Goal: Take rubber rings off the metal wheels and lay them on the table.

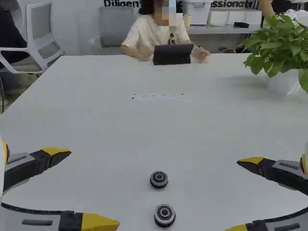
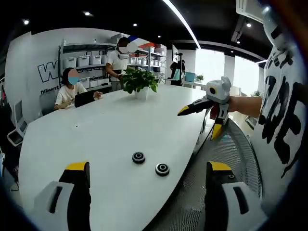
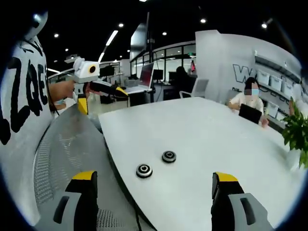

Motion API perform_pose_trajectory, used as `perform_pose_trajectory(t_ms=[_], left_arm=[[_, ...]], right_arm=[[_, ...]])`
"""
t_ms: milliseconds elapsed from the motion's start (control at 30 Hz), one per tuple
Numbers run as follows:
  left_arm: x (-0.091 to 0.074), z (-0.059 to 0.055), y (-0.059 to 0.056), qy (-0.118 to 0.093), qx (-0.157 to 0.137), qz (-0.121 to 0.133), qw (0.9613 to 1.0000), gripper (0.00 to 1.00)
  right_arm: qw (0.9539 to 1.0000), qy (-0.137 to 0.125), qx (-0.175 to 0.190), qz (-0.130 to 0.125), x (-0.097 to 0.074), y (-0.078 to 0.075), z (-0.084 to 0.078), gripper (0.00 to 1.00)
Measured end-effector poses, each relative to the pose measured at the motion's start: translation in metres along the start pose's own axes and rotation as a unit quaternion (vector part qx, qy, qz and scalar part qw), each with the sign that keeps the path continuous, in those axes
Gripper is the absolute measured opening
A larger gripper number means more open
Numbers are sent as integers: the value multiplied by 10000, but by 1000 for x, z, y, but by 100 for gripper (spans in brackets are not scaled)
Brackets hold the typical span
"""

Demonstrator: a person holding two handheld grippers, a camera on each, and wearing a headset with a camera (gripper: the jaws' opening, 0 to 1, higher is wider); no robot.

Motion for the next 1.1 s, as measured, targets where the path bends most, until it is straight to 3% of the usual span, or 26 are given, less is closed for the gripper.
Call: perform_pose_trajectory(t_ms=[1100], left_arm=[[1,-2,2,29,29,-13,10000,99]], right_arm=[[10000,0,19,-5,1,-2,-1,99]])
Point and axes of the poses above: the centre of the closed fingertips' face, and the gripper's own axes: x roughly forward along the fingers, y roughly to its left, z roughly out of its top, the point moved 6 cm from there along -x, roughly backward along the fingers, and after that the axes turned 13 degrees about y, right-handed, at the moved point
